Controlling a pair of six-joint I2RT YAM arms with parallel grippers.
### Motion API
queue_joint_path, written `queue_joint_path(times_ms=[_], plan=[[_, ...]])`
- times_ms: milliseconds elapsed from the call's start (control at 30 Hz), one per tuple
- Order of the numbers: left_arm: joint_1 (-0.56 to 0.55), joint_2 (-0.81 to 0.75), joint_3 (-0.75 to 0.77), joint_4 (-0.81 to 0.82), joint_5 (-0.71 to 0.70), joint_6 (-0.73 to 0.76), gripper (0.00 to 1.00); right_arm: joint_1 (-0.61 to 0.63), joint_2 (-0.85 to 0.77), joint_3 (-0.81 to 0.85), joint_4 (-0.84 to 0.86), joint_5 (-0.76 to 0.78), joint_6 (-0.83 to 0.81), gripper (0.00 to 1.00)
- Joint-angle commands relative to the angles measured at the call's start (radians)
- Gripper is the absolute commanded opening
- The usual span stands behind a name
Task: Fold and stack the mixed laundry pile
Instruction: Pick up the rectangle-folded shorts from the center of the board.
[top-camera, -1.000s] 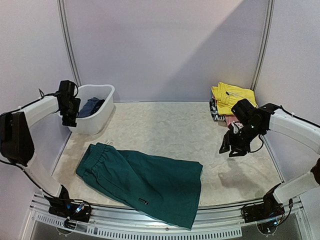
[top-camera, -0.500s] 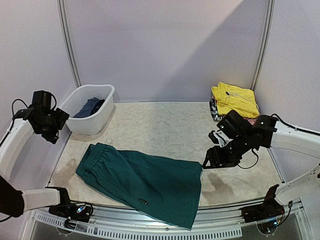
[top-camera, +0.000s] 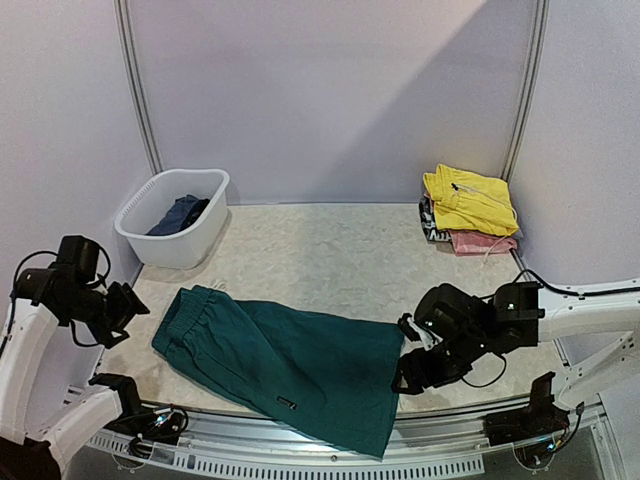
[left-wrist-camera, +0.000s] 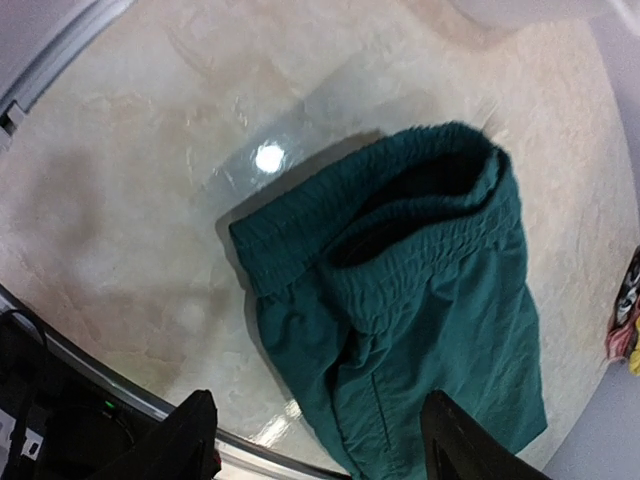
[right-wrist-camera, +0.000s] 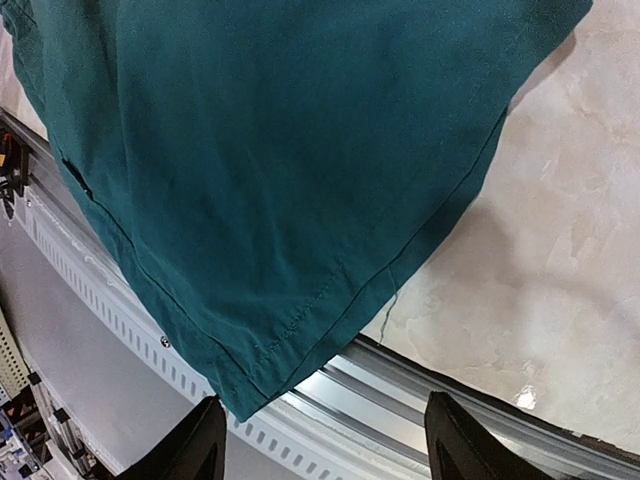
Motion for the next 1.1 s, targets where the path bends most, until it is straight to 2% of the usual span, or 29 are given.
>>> queue_joint_path(times_ms=[0,200,500,667,967,1067], plan=[[-0.032,-0.009,-0.117,-0.013,0.112,-0.03,0.69,0.037,-0.002,-0.041,0.068,0.022,0.095,0.69],[-0.057,-0.099,-0.258,0.135,0.122,-0.162,0.61,0.058,-0.006,-0.092,0.143,-0.006,0.175,0.69],[-0.059,-0.201,-0.387,0.286,0.102,-0.301,0.57,0.136,-0.042,-0.165,0.217,0.036,0.285,0.69],[-0.059,-0.186,-0.477,0.44,0.135,-0.376,0.56,0.153,-0.06,-0.183,0.245,0.05,0.326,0.69],[-0.059,-0.146,-0.529,0.589,0.124,-0.434,0.52,0.166,-0.037,-0.189,0.285,0.041,0.332,0.69],[-0.059,-0.136,-0.521,0.593,0.113,-0.438,0.5,0.172,-0.034,-0.198,0.291,0.04,0.338,0.69]])
